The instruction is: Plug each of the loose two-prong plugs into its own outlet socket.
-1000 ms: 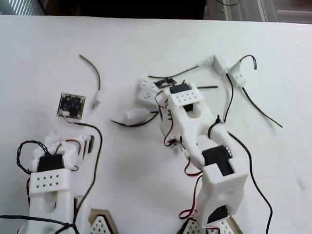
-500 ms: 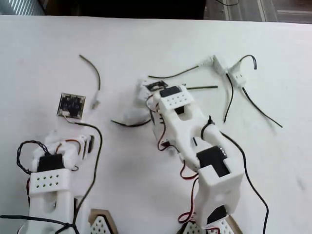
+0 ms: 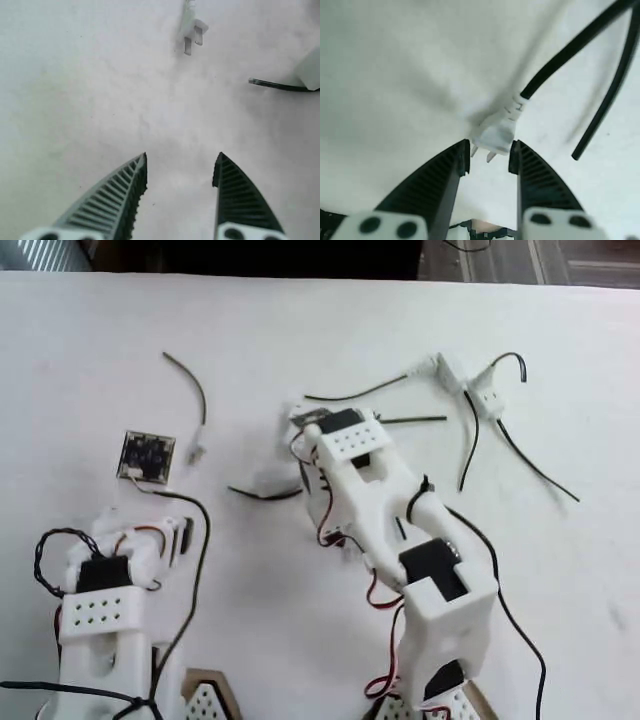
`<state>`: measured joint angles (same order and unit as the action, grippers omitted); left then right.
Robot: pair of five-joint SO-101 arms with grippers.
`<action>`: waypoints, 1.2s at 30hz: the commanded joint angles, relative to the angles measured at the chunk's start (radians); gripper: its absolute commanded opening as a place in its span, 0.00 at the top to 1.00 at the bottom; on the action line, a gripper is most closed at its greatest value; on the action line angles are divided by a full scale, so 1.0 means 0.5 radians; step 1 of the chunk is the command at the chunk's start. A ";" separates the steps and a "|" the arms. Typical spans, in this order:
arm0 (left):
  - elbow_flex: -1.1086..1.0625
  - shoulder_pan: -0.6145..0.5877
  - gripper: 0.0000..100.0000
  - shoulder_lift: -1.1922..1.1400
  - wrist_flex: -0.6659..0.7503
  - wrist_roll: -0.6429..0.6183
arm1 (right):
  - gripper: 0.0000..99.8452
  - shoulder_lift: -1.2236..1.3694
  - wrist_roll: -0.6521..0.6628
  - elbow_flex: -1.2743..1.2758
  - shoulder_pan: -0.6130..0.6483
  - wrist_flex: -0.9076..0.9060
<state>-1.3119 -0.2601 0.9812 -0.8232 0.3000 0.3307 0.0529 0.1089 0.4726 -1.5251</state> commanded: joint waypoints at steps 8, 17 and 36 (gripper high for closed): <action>0.012 0.002 0.78 0.041 0.037 0.015 | 0.88 -0.008 -0.025 -0.074 -0.216 0.011; 0.012 0.002 0.78 0.041 0.037 0.015 | 0.88 -0.008 -0.239 0.285 -0.057 0.453; 0.012 0.002 0.78 0.041 0.037 0.015 | 0.98 -0.029 -0.304 0.295 0.014 0.391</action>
<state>-1.3119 -0.2601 0.9812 -0.8232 0.3000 0.3276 -0.1204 0.2578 0.4649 -1.2950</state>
